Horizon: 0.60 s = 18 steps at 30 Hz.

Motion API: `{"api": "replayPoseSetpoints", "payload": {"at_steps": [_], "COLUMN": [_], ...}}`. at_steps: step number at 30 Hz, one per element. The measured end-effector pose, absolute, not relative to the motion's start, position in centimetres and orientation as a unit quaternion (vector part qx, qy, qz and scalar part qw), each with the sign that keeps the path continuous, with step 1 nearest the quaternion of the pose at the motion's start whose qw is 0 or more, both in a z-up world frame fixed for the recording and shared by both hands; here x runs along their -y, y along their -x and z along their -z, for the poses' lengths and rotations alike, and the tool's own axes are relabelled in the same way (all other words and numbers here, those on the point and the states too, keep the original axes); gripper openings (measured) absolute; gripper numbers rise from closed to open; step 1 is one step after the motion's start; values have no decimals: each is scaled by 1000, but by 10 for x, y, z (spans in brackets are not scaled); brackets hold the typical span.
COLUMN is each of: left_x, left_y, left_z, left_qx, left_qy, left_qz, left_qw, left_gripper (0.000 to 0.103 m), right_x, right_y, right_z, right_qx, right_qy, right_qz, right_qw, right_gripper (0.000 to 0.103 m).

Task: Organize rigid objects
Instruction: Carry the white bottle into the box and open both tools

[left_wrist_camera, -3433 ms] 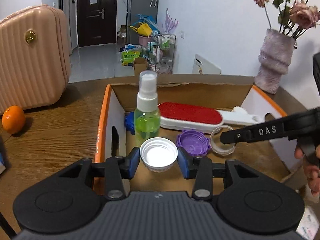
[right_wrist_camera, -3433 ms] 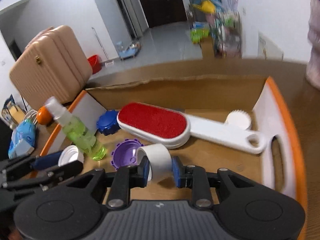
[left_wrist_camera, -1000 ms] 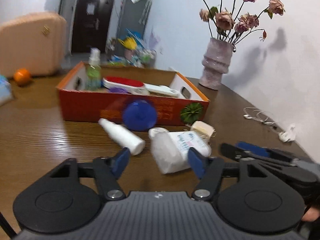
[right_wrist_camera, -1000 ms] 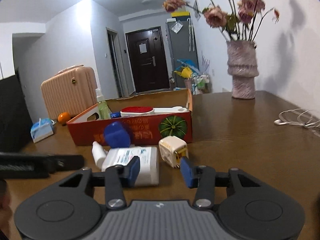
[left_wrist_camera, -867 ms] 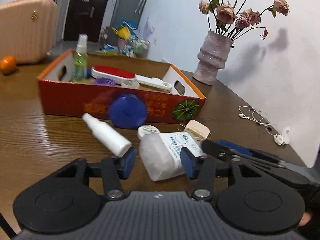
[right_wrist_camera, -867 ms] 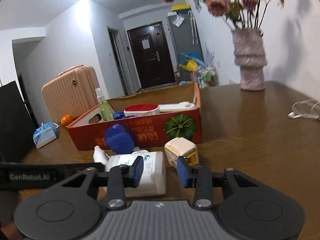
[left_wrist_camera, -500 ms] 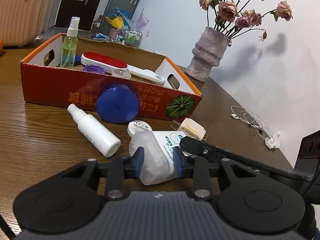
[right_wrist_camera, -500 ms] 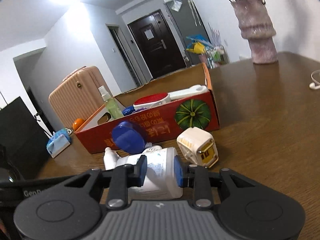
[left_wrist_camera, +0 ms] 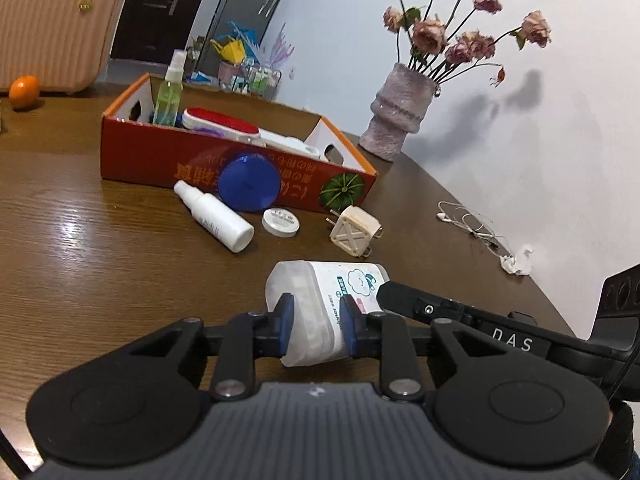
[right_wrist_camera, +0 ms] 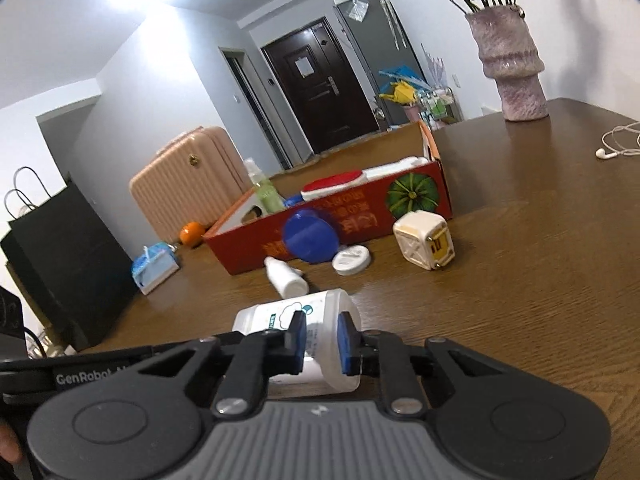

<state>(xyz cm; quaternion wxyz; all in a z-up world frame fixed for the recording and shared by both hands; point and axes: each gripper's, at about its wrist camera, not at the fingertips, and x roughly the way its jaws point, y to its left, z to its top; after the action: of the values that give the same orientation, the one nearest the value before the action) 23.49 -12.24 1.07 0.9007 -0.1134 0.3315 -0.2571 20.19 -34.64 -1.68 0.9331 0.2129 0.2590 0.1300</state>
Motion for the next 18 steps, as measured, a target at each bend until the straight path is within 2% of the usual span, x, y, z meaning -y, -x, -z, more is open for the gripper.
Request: {"api": "replayPoseSetpoints", "payload": {"at_steps": [8,14,18], "left_x": [131,155,175], "left_y": [-244,-324,-407], "left_z": [-40,-72,-71], "left_qx": [-280,-267,-292], "left_qy": [80,95,118], "left_qz": [288,313,300], "left_qw": [912,907,901], "left_gripper": [25,28,28], "right_x": [353,375,387], "right_y": [-205,-276,-351], "right_z": [-10,-48,-55], "right_qx": [-219,-183,-197], "right_qy": [-206,-190,-187], "right_qz": [-128,-101,-85], "right_qw": [945,959,959], "right_gripper": [16,16,15]}}
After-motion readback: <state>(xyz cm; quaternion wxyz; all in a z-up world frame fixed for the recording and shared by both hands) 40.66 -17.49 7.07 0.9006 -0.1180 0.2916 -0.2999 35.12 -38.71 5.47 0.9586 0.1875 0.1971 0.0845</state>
